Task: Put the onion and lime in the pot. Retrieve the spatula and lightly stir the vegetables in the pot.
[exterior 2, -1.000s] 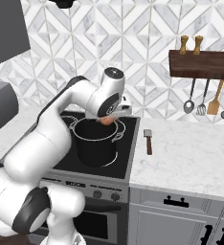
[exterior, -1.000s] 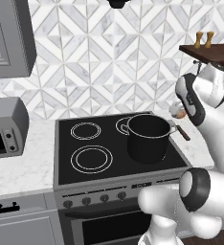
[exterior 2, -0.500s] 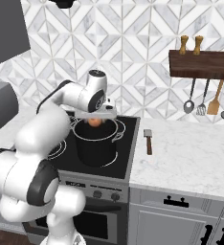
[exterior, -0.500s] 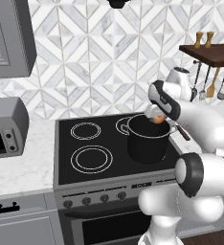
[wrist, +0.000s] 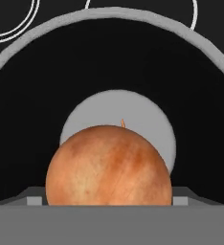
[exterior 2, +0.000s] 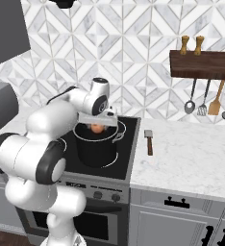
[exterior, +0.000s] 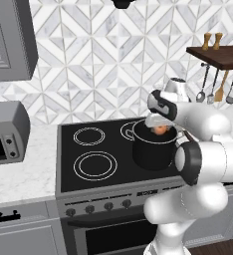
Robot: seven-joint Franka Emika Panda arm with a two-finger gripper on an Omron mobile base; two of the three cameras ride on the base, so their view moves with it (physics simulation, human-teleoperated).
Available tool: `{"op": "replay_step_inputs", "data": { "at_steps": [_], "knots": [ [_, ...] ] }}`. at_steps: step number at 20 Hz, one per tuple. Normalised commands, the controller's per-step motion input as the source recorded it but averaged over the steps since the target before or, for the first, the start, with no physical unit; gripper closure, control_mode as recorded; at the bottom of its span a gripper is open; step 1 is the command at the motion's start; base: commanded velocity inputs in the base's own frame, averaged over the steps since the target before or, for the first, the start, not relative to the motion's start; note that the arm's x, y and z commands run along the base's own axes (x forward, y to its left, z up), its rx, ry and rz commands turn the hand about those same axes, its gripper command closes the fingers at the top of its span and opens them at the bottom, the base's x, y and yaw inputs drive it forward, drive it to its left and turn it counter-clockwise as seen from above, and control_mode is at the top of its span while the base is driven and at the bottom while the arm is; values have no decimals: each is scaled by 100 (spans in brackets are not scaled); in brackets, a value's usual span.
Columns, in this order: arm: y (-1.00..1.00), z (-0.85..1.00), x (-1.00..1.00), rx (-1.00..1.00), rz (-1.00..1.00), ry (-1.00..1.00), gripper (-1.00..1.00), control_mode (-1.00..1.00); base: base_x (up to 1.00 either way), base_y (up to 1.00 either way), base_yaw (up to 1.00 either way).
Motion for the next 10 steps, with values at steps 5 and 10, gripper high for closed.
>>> {"op": "replay_step_inputs", "data": {
  "at_steps": [5, 10],
  "knots": [
    [6, -38, 4, -5, -6, 2, 100, -100, 0, 0, 0],
    [22, -29, 0, -12, -2, 0, -100, -100, 0, 0, 0]
  ]
}}
